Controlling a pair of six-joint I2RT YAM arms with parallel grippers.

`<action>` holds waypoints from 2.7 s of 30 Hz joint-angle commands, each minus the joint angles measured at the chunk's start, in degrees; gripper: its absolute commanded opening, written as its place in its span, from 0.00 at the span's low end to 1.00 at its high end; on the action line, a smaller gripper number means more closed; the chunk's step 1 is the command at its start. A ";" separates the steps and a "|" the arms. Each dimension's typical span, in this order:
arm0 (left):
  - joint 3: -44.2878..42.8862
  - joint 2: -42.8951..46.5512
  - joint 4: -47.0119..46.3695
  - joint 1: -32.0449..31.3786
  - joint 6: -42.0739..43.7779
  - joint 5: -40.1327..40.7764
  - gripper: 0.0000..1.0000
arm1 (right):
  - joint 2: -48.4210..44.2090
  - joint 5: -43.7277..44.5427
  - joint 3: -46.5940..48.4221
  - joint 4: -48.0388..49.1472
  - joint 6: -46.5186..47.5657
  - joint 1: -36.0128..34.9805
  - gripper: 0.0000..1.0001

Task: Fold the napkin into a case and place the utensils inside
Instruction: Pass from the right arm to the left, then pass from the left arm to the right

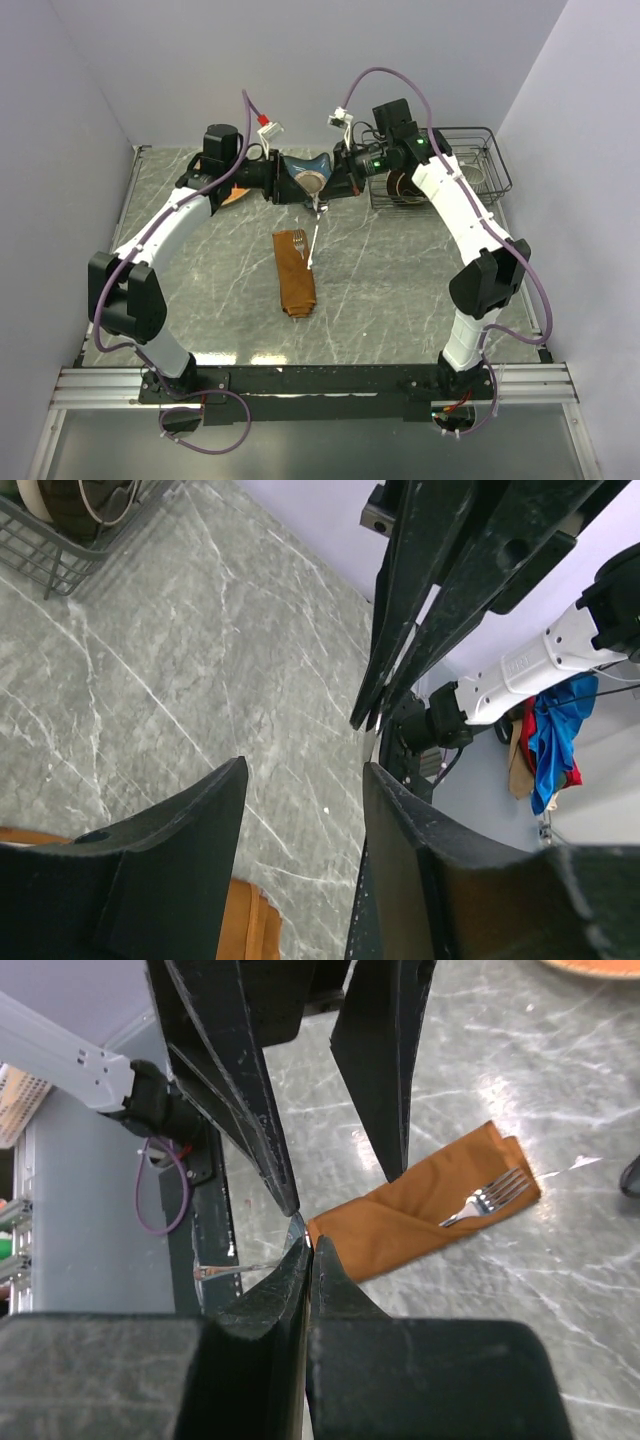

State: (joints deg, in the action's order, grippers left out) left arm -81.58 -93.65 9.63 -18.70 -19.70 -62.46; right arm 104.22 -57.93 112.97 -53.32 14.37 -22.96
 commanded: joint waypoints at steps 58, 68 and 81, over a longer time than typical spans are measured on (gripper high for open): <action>17.77 10.06 -43.03 7.89 -36.63 14.47 0.01 | -4.47 0.27 -16.46 34.51 -38.80 -5.95 0.38; 16.55 10.50 -39.34 8.24 -32.86 12.80 0.17 | -3.68 2.30 -16.38 31.79 -39.34 -6.04 0.00; 12.32 9.54 -30.90 9.91 -23.19 9.81 0.23 | -4.38 1.16 -17.08 29.41 -37.57 -6.04 0.00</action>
State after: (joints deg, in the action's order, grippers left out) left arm -66.28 -85.32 -21.80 -9.89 -45.91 -51.13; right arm 100.77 -55.70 95.29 -24.01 -24.40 -28.64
